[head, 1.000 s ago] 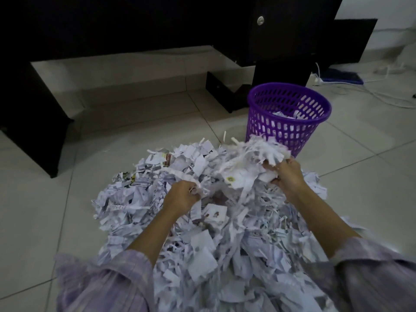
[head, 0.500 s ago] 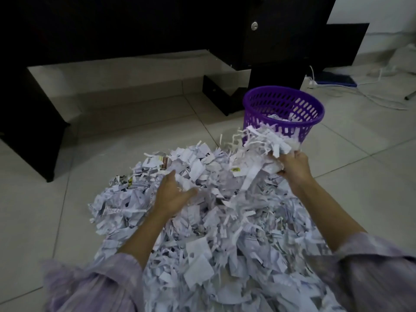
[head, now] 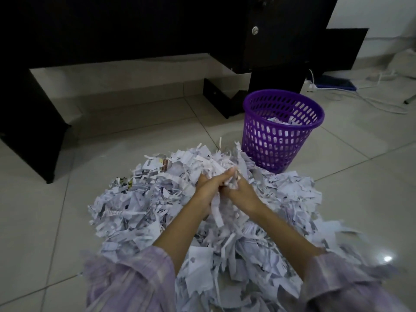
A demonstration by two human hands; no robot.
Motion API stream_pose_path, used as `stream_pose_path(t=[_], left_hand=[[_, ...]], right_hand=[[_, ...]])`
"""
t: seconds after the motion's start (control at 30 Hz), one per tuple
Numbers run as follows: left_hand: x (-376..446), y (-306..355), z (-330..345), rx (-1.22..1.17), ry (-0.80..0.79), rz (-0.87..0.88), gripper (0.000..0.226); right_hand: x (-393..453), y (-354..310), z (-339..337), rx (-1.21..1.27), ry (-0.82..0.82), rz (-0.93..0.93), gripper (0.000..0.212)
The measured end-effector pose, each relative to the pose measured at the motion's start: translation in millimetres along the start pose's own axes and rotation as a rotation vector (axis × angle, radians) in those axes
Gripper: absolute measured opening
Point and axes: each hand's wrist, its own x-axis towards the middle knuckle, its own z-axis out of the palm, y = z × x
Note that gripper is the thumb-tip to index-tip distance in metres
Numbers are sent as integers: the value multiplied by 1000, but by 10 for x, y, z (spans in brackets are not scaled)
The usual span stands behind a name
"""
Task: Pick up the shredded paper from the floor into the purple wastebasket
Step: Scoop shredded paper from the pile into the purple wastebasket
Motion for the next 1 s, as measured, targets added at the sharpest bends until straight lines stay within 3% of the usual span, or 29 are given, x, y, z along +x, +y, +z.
stream_pose_path(t=[0.17, 0.27, 0.4, 0.47, 0.63, 0.9, 1.0], left_hand=[[-42, 53, -113, -107, 146, -9, 85], [-26, 65, -162, -134, 198, 25, 70], [-73, 150, -208, -162, 214, 36, 74], [-93, 201, -219, -168, 199, 54, 75], [-112, 243, -214, -261, 158, 47, 86], [-87, 456, -350, -325, 196, 114, 85], [-97, 443, -358, -307, 184, 108, 89]], right_hand=[[38, 70, -109, 59, -240, 173, 95], [63, 112, -145, 70, -185, 131, 94], [12, 204, -132, -44, -169, 141, 119], [-31, 293, -81, -152, -191, 152, 113], [-53, 477, -6, -554, -257, -12, 38], [-209, 708, -263, -1180, -315, 51, 27], [-177, 639, -300, -1245, -183, 43, 29]])
